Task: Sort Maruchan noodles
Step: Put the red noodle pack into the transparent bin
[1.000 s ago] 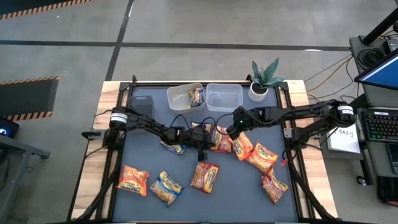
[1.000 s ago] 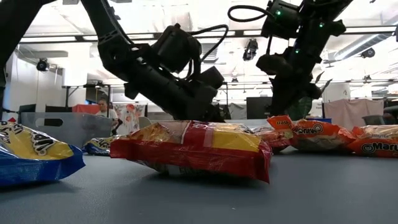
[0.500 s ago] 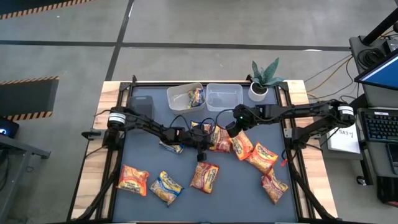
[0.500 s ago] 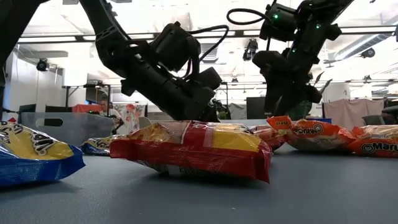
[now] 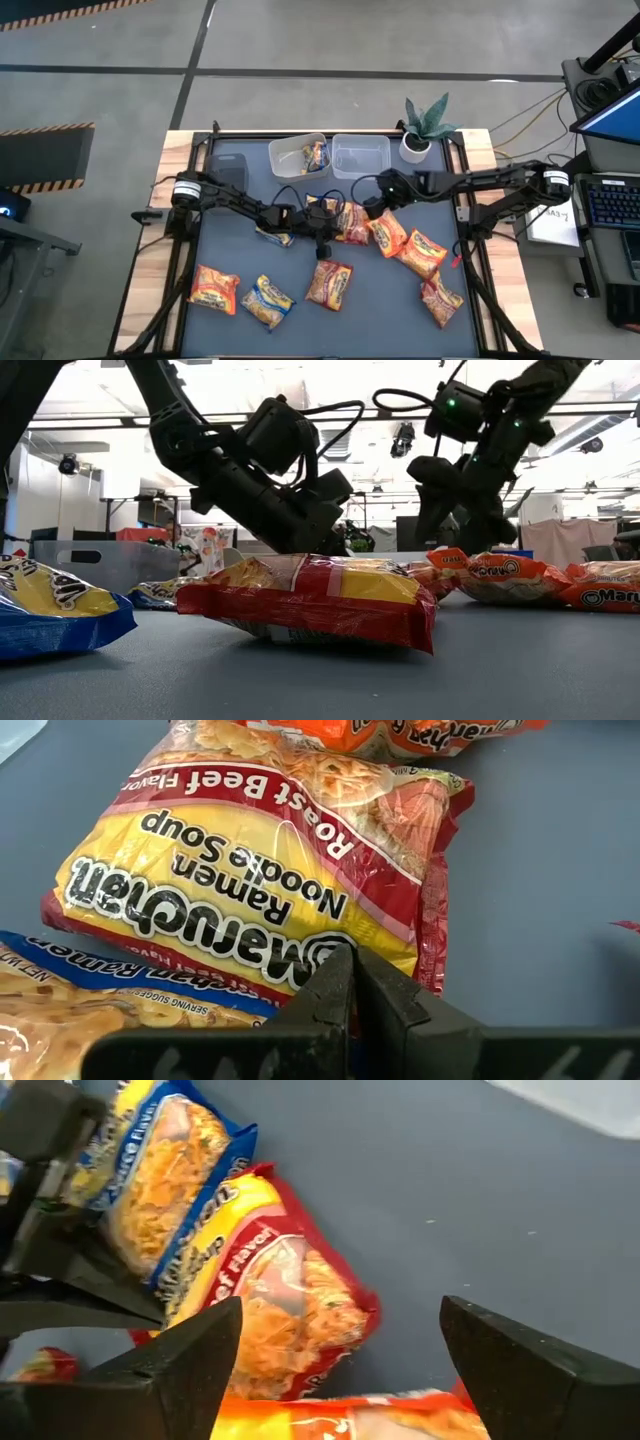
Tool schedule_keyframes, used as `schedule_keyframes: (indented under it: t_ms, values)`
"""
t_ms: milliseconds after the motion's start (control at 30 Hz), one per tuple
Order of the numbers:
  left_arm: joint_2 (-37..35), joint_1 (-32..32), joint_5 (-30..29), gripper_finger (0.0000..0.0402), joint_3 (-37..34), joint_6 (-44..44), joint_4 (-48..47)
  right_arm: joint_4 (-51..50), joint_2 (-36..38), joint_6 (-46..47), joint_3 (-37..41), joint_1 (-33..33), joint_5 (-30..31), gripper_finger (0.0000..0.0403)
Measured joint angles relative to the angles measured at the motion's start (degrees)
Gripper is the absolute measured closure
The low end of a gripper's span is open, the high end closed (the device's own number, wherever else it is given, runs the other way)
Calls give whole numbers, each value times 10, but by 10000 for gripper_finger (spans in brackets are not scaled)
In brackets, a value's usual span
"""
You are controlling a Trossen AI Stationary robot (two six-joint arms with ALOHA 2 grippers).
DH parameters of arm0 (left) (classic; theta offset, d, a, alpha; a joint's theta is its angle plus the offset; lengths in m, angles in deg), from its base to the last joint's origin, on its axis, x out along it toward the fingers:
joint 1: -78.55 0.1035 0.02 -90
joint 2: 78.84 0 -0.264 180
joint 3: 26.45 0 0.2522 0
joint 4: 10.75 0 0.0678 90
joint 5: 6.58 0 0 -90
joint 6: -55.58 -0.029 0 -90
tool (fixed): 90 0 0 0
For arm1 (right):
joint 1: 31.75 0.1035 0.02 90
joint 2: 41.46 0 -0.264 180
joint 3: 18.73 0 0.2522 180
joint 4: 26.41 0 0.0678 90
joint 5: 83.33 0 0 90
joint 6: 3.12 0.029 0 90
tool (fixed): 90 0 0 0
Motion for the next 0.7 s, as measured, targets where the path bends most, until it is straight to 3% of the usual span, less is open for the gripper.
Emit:
schedule_keyframes:
  t_ms: [433, 700]
  values:
    - [1, 0, -5, 402, -3, 2, 7, 188, 0, 34, 105, 0, -7, 71]
    - [4, 0, -7, 401, -5, 2, 21, 225, -7, 40, 115, 2, -7, 71]
